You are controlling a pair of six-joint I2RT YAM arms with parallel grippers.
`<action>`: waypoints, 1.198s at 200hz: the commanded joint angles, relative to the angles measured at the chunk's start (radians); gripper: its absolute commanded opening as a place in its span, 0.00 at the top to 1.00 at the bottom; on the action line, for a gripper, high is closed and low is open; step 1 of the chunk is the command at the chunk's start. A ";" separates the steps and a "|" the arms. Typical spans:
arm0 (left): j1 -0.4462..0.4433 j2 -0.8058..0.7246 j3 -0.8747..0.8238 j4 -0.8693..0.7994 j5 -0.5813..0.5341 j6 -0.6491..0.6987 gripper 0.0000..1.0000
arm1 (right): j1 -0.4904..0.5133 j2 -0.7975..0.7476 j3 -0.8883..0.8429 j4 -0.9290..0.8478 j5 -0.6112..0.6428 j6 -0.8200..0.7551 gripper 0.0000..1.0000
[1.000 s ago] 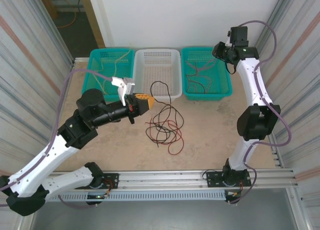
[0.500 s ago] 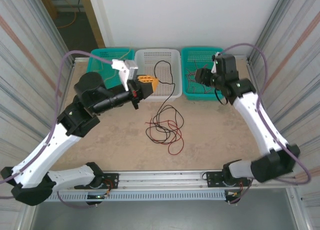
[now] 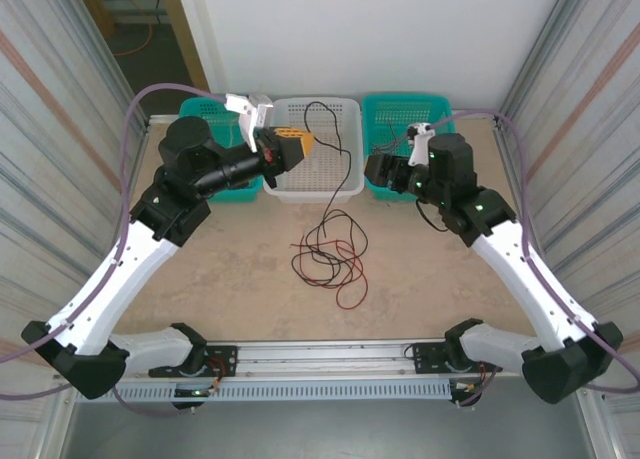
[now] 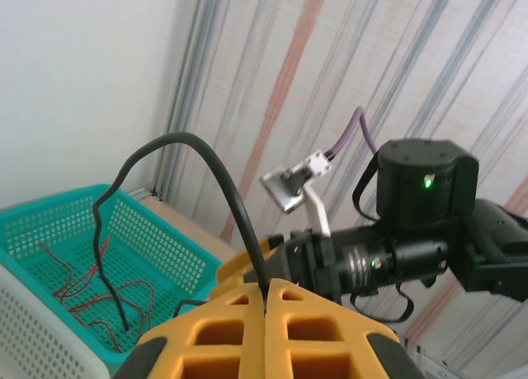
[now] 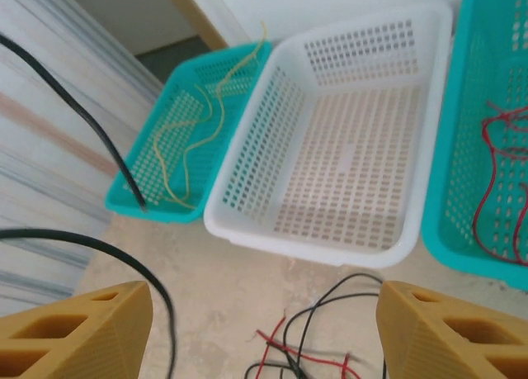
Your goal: Untangle the cables
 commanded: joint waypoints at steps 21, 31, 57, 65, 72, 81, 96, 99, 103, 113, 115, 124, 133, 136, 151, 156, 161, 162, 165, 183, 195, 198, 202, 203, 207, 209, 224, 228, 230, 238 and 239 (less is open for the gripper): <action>0.050 0.123 0.134 -0.039 -0.147 0.004 1.00 | 0.054 0.034 -0.036 -0.021 0.092 0.069 0.31; 0.050 0.168 0.177 -0.062 -0.185 0.024 1.00 | 0.066 0.037 -0.046 -0.047 0.117 0.071 0.32; 0.059 0.294 0.270 -0.104 -0.297 0.036 1.00 | 0.104 0.034 -0.066 -0.130 0.193 0.059 0.32; 0.069 0.333 0.294 -0.107 -0.305 0.038 1.00 | 0.114 0.031 -0.070 -0.150 0.210 0.059 0.32; 0.079 0.367 0.313 -0.105 -0.311 0.037 1.00 | 0.124 0.026 -0.076 -0.161 0.219 0.057 0.33; 0.095 0.407 0.334 -0.094 -0.310 0.032 1.00 | 0.136 0.021 -0.086 -0.168 0.230 0.058 0.33; 0.121 0.481 0.386 -0.102 -0.308 0.014 1.00 | 0.145 0.012 -0.100 -0.170 0.234 0.065 0.33; 0.127 0.493 0.400 -0.109 -0.302 0.009 0.99 | 0.145 0.011 -0.102 -0.171 0.236 0.067 0.33; 0.133 0.516 0.417 -0.124 -0.298 0.006 0.91 | 0.146 0.010 -0.102 -0.174 0.237 0.069 0.33; 0.146 0.558 0.448 -0.155 -0.286 -0.016 0.68 | 0.150 0.008 -0.103 -0.181 0.245 0.072 0.33; 0.147 0.562 0.451 -0.158 -0.283 -0.020 0.64 | 0.151 0.008 -0.103 -0.182 0.246 0.072 0.33; 0.154 0.574 0.440 -0.153 -0.272 -0.036 0.52 | 0.152 0.008 -0.105 -0.189 0.253 0.072 0.33; 0.154 0.566 0.409 -0.134 -0.273 -0.045 0.45 | 0.152 0.009 -0.106 -0.196 0.260 0.072 0.32; 0.153 0.561 0.396 -0.126 -0.274 -0.048 0.43 | 0.151 0.010 -0.106 -0.199 0.263 0.072 0.32; 0.152 0.527 0.339 -0.102 -0.307 -0.055 0.38 | 0.152 0.022 -0.112 -0.211 0.270 0.071 0.32; 0.150 0.517 0.327 -0.112 -0.329 -0.056 0.37 | 0.152 0.028 -0.114 -0.213 0.270 0.070 0.32; 0.150 0.506 0.318 -0.123 -0.343 -0.057 0.37 | 0.152 0.038 -0.116 -0.215 0.269 0.070 0.32; 0.150 0.506 0.318 -0.126 -0.346 -0.057 0.37 | 0.151 0.040 -0.117 -0.216 0.269 0.070 0.32; 0.150 0.499 0.313 -0.134 -0.352 -0.056 0.36 | 0.152 0.045 -0.117 -0.217 0.267 0.069 0.32; 0.150 0.454 0.282 -0.176 -0.348 -0.046 0.39 | 0.152 0.098 -0.111 -0.237 0.244 0.070 0.33; 0.147 0.398 0.228 -0.179 -0.328 -0.048 0.41 | 0.158 0.135 -0.104 -0.251 0.232 0.080 0.35; 0.145 0.382 0.212 -0.178 -0.326 -0.048 0.41 | 0.161 0.142 -0.104 -0.251 0.231 0.082 0.35; 0.141 0.357 0.186 -0.177 -0.324 -0.045 0.42 | 0.169 0.151 -0.107 -0.249 0.231 0.085 0.36; 0.139 0.351 0.180 -0.176 -0.324 -0.044 0.42 | 0.170 0.153 -0.107 -0.248 0.231 0.086 0.36; 0.134 0.325 0.154 -0.175 -0.328 -0.040 0.42 | 0.177 0.159 -0.113 -0.241 0.231 0.092 0.36; 0.131 0.314 0.138 -0.173 -0.330 -0.038 0.42 | 0.182 0.163 -0.116 -0.236 0.231 0.094 0.36; 0.105 0.205 0.020 -0.166 -0.351 -0.021 0.42 | 0.218 0.192 -0.139 -0.189 0.216 0.124 0.36; 0.097 0.176 -0.011 -0.164 -0.356 -0.017 0.42 | 0.226 0.205 -0.144 -0.174 0.211 0.133 0.36; 0.093 0.164 -0.028 -0.164 -0.359 -0.016 0.42 | 0.234 0.210 -0.146 -0.168 0.210 0.137 0.37; 0.082 0.107 -0.094 -0.167 -0.372 -0.018 0.41 | 0.258 0.238 -0.147 -0.149 0.214 0.151 0.37; 0.081 0.099 -0.102 -0.168 -0.373 -0.020 0.41 | 0.262 0.241 -0.147 -0.147 0.216 0.151 0.38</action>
